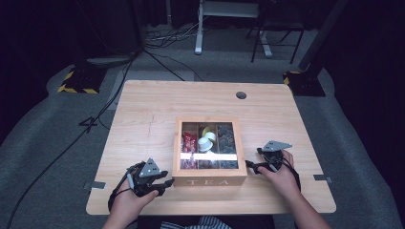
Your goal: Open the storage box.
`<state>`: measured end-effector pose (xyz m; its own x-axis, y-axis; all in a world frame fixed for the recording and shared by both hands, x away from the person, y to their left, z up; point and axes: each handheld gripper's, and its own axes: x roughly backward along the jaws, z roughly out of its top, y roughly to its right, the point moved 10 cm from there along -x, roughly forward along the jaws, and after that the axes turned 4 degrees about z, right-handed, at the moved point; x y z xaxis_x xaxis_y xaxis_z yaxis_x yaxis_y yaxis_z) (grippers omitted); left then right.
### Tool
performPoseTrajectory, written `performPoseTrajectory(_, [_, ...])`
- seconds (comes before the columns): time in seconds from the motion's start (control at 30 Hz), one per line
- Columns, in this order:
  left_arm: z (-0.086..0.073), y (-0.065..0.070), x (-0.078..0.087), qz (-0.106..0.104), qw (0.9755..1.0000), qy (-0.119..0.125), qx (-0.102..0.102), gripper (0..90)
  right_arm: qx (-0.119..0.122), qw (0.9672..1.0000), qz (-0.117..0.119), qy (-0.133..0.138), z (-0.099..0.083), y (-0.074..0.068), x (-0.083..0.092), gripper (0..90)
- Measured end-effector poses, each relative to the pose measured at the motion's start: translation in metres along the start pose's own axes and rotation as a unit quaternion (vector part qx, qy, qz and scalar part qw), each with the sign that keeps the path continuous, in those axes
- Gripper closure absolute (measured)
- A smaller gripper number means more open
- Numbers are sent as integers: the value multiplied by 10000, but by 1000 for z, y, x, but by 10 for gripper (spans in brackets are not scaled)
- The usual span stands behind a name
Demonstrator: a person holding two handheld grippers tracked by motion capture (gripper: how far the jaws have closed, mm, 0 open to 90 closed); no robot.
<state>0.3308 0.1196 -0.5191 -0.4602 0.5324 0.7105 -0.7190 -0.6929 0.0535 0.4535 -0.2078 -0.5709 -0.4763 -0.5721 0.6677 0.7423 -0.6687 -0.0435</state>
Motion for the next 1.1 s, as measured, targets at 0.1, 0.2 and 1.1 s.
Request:
performPoseTrajectory(0.1, [1,2,1,-40,10000,21,-38,679,12,10000,41,21,0,-1,0,255])
performPoseTrajectory(0.2, [2,5,1,-113,9999,18,-53,734,11,9999,55,94,0,-1,3,371])
performPoseTrajectory(1.1, [12,7,6,-162,9996,-31,-242,784,1258,9862,1078,-73,16,-64,66,478])
